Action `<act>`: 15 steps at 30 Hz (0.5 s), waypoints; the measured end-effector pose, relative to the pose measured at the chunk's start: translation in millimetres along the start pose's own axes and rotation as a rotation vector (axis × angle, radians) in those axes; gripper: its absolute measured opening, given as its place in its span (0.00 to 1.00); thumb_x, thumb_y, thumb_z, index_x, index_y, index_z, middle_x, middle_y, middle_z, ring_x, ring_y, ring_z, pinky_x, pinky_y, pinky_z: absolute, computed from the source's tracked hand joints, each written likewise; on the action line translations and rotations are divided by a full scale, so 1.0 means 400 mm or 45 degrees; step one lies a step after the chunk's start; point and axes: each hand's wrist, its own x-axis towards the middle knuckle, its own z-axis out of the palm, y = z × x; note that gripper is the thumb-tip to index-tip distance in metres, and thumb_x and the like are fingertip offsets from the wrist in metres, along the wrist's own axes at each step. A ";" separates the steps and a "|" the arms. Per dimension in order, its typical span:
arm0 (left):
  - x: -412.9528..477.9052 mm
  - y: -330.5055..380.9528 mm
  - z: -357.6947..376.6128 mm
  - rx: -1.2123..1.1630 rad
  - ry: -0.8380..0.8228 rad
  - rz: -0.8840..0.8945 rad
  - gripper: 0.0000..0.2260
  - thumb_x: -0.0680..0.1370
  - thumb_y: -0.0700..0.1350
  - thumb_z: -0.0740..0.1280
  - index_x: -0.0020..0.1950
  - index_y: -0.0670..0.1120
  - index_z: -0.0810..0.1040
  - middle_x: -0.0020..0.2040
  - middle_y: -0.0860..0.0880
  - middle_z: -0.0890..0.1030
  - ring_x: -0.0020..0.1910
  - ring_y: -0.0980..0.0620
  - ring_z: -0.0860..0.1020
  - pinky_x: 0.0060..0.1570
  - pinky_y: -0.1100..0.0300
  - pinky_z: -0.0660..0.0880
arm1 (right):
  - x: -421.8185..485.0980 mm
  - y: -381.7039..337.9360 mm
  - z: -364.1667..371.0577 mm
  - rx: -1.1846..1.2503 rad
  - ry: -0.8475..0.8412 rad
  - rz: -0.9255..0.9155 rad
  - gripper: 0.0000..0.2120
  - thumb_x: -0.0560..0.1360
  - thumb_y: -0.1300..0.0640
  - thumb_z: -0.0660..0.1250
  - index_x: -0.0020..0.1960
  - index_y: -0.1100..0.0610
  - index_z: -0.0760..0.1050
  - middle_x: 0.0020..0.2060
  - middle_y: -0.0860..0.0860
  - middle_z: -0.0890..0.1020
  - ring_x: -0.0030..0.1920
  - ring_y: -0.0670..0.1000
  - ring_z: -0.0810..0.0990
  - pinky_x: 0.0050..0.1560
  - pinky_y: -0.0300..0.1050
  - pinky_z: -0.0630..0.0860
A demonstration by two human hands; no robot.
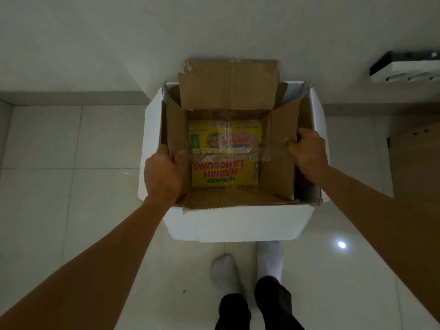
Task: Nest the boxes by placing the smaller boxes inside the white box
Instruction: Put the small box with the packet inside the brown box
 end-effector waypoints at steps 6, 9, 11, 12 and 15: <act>-0.010 0.004 0.051 0.487 0.093 0.303 0.22 0.72 0.51 0.69 0.60 0.40 0.71 0.56 0.37 0.75 0.53 0.37 0.72 0.49 0.46 0.67 | 0.020 0.029 0.029 -0.309 -0.009 -0.359 0.23 0.73 0.61 0.65 0.67 0.63 0.65 0.61 0.63 0.74 0.57 0.62 0.75 0.51 0.52 0.73; -0.015 0.000 0.092 0.576 -0.201 0.498 0.18 0.73 0.52 0.67 0.58 0.43 0.73 0.57 0.40 0.76 0.57 0.40 0.73 0.62 0.43 0.62 | 0.009 0.051 0.047 -0.720 -0.288 -0.723 0.20 0.71 0.63 0.65 0.63 0.63 0.69 0.56 0.64 0.76 0.54 0.65 0.76 0.50 0.54 0.71; -0.015 -0.008 0.116 0.689 -0.412 0.433 0.24 0.73 0.57 0.66 0.64 0.45 0.71 0.62 0.41 0.75 0.65 0.40 0.69 0.71 0.39 0.51 | 0.001 0.079 0.065 -1.012 -0.602 -0.807 0.24 0.73 0.58 0.64 0.68 0.60 0.66 0.64 0.62 0.73 0.63 0.63 0.72 0.65 0.57 0.63; -0.016 -0.015 0.125 0.762 -0.492 0.348 0.30 0.71 0.62 0.65 0.67 0.46 0.68 0.67 0.39 0.71 0.69 0.38 0.65 0.71 0.37 0.45 | 0.000 0.096 0.073 -1.157 -0.713 -0.805 0.25 0.74 0.56 0.63 0.69 0.58 0.65 0.66 0.61 0.73 0.66 0.61 0.70 0.70 0.57 0.58; -0.027 -0.051 0.136 1.047 -0.685 0.092 0.51 0.61 0.79 0.56 0.73 0.44 0.62 0.77 0.35 0.51 0.76 0.37 0.44 0.68 0.37 0.32 | 0.000 0.132 0.077 -1.470 -0.835 -0.659 0.19 0.76 0.54 0.59 0.65 0.57 0.69 0.61 0.58 0.77 0.64 0.57 0.71 0.72 0.59 0.53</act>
